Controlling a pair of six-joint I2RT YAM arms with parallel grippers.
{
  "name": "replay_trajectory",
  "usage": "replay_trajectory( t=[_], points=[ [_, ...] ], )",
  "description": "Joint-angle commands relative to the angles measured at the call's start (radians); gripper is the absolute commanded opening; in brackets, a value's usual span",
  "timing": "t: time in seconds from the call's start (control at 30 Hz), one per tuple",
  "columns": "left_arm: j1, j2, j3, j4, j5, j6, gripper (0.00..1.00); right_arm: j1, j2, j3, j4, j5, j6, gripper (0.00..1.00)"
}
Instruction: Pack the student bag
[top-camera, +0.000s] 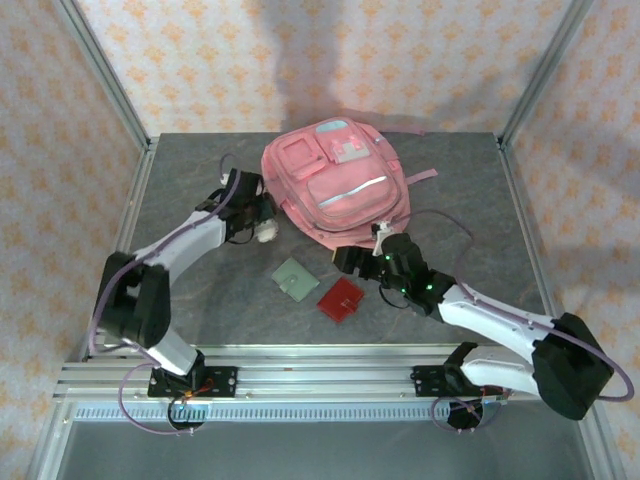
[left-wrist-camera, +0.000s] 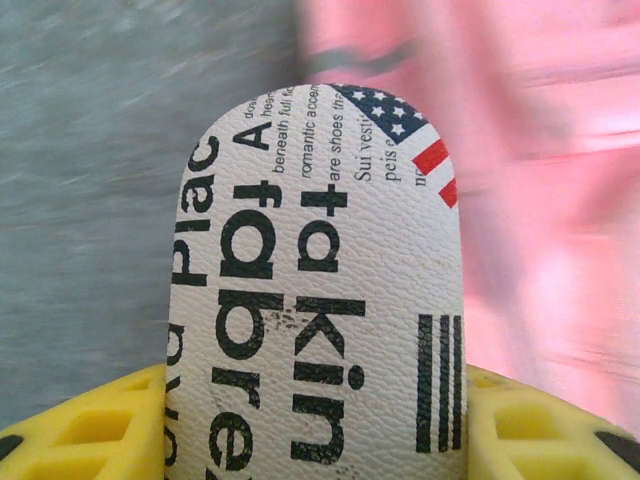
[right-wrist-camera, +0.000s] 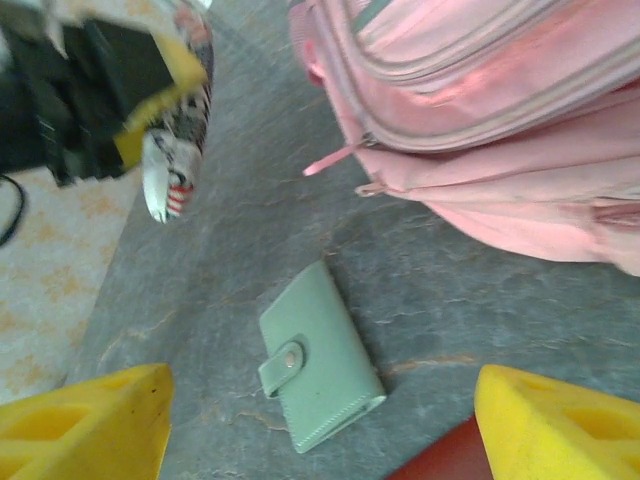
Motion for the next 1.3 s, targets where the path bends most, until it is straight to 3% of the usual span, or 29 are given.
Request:
replay_trajectory(
  t=[0.0, 0.23, 0.47, 0.6, 0.67, 0.73, 0.87, 1.07, 1.27],
  points=[
    [-0.086, -0.072, 0.004, 0.096, 0.045, -0.143, 0.32, 0.038, 0.03, 0.057, 0.161, -0.018, -0.019, 0.79],
    [-0.231, -0.073, 0.054, 0.172, 0.059, -0.251, 0.31, 0.074, 0.137, 0.135, 0.25, 0.021, -0.021, 0.8],
    [-0.305, -0.064, 0.069, 0.22, 0.095, -0.314, 0.32, 0.074, 0.196, 0.177, 0.218, 0.204, 0.015, 0.76],
    [-0.32, -0.078, 0.069, 0.225, 0.112, -0.326, 0.36, 0.075, 0.195, 0.179, 0.214, 0.248, 0.02, 0.59],
    [-0.322, -0.09, 0.063, 0.23, 0.12, -0.327, 0.44, 0.074, 0.177, 0.169, 0.218, 0.268, 0.019, 0.43],
    [-0.322, -0.1, 0.057, 0.232, 0.116, -0.316, 0.6, 0.074, 0.154, 0.157, 0.214, 0.277, 0.015, 0.36],
    [-0.313, -0.11, 0.082, 0.199, 0.081, -0.241, 0.76, 0.068, 0.075, 0.123, 0.16, 0.288, 0.014, 0.3],
    [-0.304, -0.069, 0.169, 0.102, -0.003, -0.034, 0.78, -0.029, -0.111, 0.084, -0.044, 0.251, 0.049, 0.29],
    [-0.332, 0.148, 0.387, -0.079, -0.009, 0.263, 0.8, -0.156, -0.282, 0.088, -0.272, 0.207, 0.062, 0.29]
  ],
)
